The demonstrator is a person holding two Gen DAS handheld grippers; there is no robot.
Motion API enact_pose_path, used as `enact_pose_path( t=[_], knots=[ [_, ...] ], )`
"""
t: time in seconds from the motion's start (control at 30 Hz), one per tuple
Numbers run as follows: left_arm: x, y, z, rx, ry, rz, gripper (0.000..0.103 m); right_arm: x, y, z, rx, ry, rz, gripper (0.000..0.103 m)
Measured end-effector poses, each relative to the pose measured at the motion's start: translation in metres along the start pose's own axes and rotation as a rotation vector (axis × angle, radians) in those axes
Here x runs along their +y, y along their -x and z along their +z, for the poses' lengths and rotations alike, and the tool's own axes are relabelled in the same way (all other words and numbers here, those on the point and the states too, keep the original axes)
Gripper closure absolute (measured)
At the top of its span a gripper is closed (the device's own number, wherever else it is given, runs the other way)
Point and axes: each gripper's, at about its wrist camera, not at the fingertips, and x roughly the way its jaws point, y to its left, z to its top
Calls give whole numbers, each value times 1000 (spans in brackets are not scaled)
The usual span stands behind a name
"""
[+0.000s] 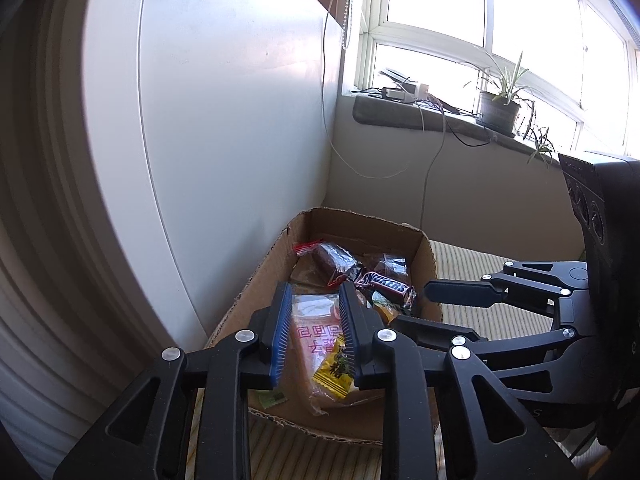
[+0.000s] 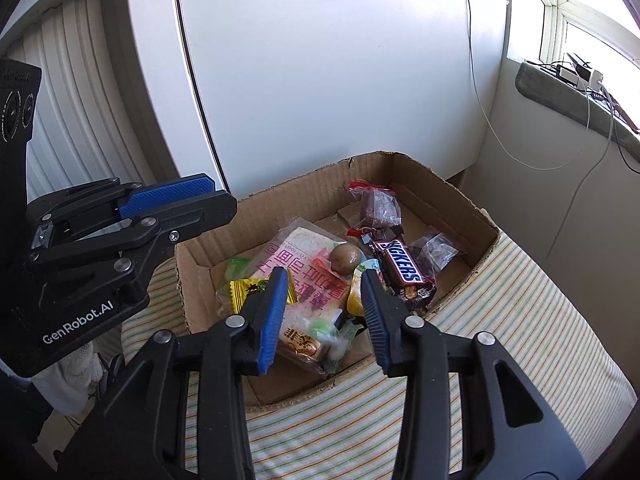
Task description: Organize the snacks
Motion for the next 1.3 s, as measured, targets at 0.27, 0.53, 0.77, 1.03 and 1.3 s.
enact_pose_path(
  t=[0.27, 0.53, 0.77, 1.03, 1.3],
  knots=[
    [2, 3, 4, -12, 17, 19, 39, 1, 5, -3, -10, 17, -33, 23],
    [0, 7, 3, -8, 20, 56, 24, -8, 17, -13, -23, -36, -62, 11],
    [-4, 11, 2, -9, 25, 65, 24, -17, 29, -21, -47, -72, -88, 8],
    [-13, 20, -4, -7, 22, 95, 22, -14, 53, -27, -94, -80, -132, 8],
    [-18, 36, -11, -23, 29, 106, 21, -13, 75, -38, -128, -109, -191, 8]
  ],
)
